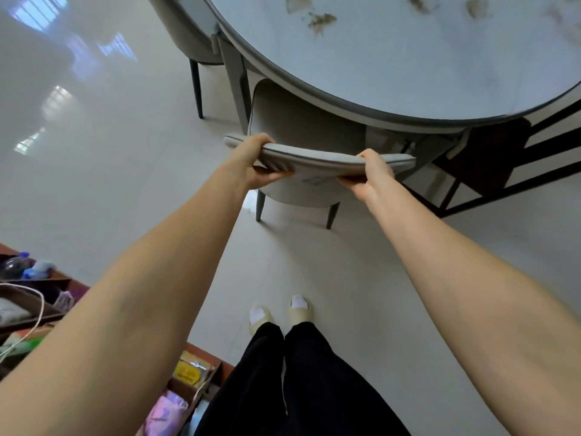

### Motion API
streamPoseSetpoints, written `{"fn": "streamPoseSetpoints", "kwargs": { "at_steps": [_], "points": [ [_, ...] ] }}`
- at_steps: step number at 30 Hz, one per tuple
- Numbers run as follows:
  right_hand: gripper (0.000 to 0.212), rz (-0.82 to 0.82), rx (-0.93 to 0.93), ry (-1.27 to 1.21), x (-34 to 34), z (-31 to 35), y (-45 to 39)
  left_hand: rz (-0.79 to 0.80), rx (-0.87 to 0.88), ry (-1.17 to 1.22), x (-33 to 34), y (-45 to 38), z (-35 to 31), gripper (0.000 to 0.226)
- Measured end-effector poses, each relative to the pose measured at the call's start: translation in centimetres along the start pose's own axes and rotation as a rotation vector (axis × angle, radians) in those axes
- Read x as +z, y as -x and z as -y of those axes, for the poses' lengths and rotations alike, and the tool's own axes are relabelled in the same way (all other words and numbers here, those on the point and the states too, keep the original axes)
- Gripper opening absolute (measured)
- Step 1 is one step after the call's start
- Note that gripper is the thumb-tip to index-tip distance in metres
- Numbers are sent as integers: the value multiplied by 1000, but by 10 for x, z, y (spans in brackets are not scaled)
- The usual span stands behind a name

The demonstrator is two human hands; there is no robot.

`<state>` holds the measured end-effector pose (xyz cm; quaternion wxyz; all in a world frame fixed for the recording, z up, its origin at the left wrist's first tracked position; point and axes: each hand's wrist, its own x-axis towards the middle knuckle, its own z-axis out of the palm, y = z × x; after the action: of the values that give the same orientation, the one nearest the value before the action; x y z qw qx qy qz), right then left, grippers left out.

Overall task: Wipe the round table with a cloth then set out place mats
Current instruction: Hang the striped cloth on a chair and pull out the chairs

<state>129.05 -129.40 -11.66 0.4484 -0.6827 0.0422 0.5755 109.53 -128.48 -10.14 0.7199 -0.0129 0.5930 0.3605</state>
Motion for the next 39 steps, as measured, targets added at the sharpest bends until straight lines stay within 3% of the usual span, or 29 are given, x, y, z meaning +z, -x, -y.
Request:
{"fn": "streamPoseSetpoints", "kwargs": {
  "at_steps": [2,6,10,12,16,22,28,34,39],
  "points": [
    [45,55,25,2,-4,0,4,0,4,-50,-6,0,5,25],
    [44,146,86,41,-12,2,15,-20,79,-391,-25,7,4,32],
    [32,287,134,389,-5,5,41,-73,237,-743,-45,33,-11,31],
    [36,376,113,661,0,-2,56,-118,317,-926,-54,50,-19,33],
    [30,545,-157,1198,24,-19,75,-170,356,-1103,-75,79,-31,27],
    [28,771,-627,1595,110,-40,103,-361,340,-1205,-148,124,-46,28],
    [30,977,-851,1788,219,-81,140,-601,321,-1306,-235,154,-83,35],
    [25,1080,-992,1788,313,-123,168,-674,309,-1364,-293,155,-136,35],
    [24,1097,-1047,1725,418,-160,206,-711,326,-1362,-358,155,-225,35]
  ]
}}
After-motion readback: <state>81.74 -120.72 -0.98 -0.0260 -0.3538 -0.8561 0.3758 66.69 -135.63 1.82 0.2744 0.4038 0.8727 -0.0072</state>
